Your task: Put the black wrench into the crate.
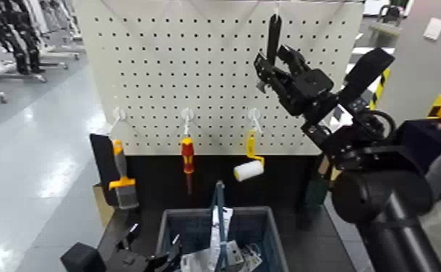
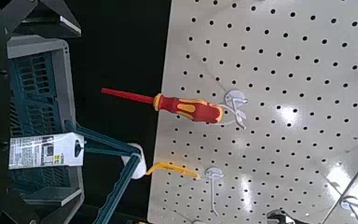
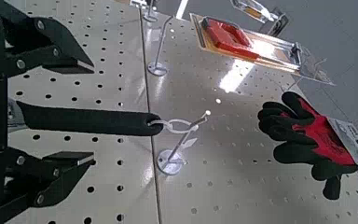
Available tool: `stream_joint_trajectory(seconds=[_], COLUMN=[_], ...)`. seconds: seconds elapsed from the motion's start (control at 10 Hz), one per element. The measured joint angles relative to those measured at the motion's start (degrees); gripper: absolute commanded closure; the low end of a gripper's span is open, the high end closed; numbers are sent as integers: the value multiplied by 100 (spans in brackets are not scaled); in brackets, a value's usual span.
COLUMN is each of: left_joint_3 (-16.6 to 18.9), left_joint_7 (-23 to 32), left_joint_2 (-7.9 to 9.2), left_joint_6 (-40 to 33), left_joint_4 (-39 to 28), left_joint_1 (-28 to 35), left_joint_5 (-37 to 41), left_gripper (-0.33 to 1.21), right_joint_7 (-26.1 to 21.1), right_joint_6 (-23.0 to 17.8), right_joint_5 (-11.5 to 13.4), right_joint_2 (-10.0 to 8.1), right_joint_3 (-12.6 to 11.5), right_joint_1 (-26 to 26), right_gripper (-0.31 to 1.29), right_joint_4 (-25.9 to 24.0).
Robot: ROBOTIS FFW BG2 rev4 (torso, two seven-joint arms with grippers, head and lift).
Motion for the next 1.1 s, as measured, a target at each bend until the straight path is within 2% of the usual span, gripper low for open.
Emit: stream_joint_trajectory(seconds=[0.9,1.1], left_joint_3=[-7,-7], left_joint_7=[1,1], left_joint_2=[0,0], left_joint_6=[1,2], left_joint_4=[0,0], left_joint_1=[-25,-26], left_joint_5=[-17,-17], left_gripper=[11,11], right_joint_7=[-30,-30], right_joint_6=[-79,-106], right_joint_5=[83,83], right_joint_2=[13,-7], right_joint_3=[-1,-27], right_joint_1=[2,4], right_gripper=[112,112], right_joint_4=[-31,-193])
